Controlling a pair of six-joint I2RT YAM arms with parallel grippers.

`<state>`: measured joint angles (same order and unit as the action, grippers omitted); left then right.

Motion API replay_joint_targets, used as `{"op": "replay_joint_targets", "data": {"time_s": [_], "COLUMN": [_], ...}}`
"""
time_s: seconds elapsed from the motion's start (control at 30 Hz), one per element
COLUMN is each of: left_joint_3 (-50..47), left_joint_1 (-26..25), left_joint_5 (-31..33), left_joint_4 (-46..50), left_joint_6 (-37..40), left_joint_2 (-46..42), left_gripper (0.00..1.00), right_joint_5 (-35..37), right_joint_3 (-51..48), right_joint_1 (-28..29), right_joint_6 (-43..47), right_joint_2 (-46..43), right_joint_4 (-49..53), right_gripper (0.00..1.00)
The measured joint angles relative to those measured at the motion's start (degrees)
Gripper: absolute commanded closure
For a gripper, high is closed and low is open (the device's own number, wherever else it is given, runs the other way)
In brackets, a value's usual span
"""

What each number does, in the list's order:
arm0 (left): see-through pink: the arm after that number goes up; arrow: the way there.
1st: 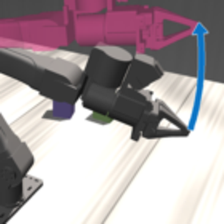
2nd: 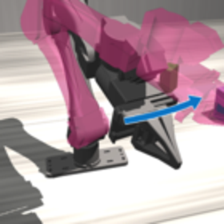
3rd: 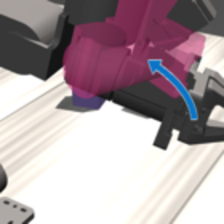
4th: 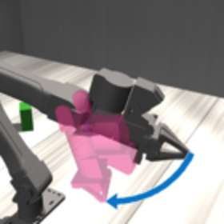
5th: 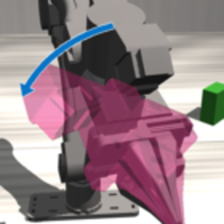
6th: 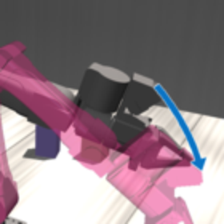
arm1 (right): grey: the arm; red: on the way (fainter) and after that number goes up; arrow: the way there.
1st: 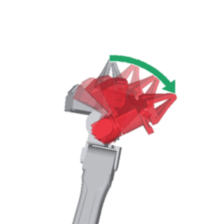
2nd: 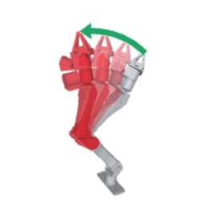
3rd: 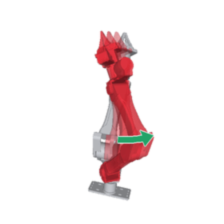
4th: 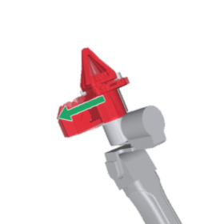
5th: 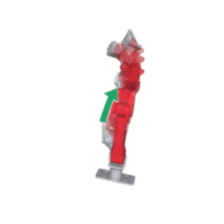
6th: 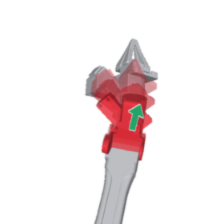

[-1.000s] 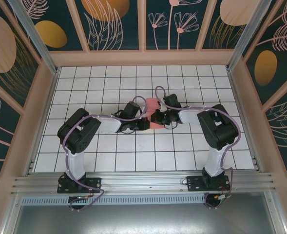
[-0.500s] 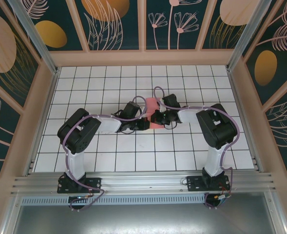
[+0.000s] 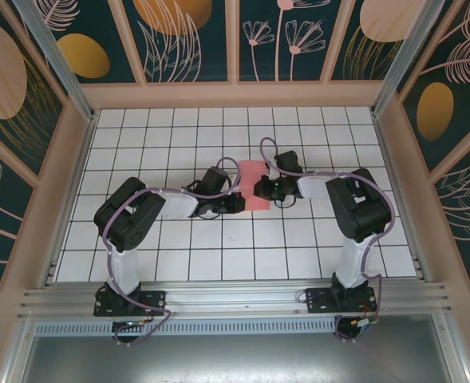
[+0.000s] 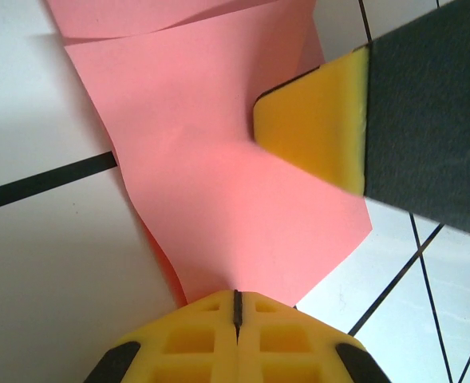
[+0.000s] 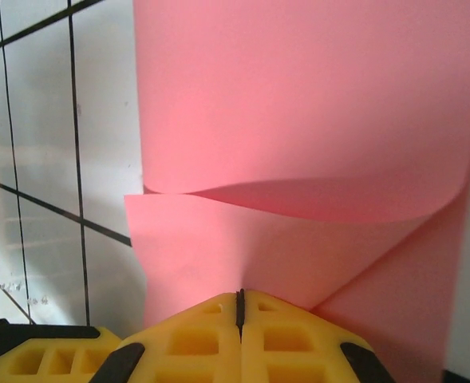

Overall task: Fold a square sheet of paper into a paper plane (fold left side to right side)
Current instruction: Fold the triangle a second time at the center of the table.

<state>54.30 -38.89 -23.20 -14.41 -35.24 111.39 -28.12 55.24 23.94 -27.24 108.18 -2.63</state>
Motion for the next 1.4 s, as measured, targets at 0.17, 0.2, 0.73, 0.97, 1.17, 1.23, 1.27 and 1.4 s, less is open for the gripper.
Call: {"op": "replay_joint_targets", "data": {"time_s": [0.17, 0.2, 0.73, 0.97, 1.17, 1.23, 1.27, 1.4], "left_joint_3": [-0.02, -0.07, -0.44, -0.59, -0.59, -0.59, -0.57, 0.02], "left_joint_1": [0.00, 0.02, 0.02, 0.22, 0.24, 0.26, 0.28, 0.28], "left_joint_5": [0.00, 0.00, -0.31, -0.81, -0.83, -0.90, -1.01, -1.01], "left_joint_4": [-0.02, -0.11, -0.92, -1.33, -1.38, -1.38, -1.38, -0.31], "left_joint_6": [0.00, 0.00, 0.00, -0.07, -0.44, -0.44, -0.44, -0.42], "left_joint_2": [0.00, 0.00, -0.02, -0.02, -0.02, -0.02, -0.02, -0.02], "left_gripper": [1.00, 1.00, 1.00, 1.00, 1.00, 1.00, 0.99, 0.98], "right_joint_5": [-0.20, -0.20, -0.15, -0.59, -2.38, -2.82, -2.89, -2.78], "right_joint_3": [0.55, 0.92, 5.27, 3.91, 1.81, 1.81, 1.81, 2.34], "right_joint_1": [-2.14, -2.56, -8.63, -6.93, -2.47, -2.03, -2.03, -2.23], "right_joint_6": [0.59, 0.87, 3.39, 2.69, 0.74, 0.33, 0.13, -0.07], "right_joint_2": [0.35, 0.63, 3.17, -2.51, -3.15, -2.08, -1.33, 1.66], "right_joint_4": [0.07, 0.11, 2.49, 2.03, -0.26, -0.68, -0.79, -0.04], "right_gripper": [1.00, 1.00, 1.00, 1.00, 1.00, 1.00, 1.00, 1.00]}}
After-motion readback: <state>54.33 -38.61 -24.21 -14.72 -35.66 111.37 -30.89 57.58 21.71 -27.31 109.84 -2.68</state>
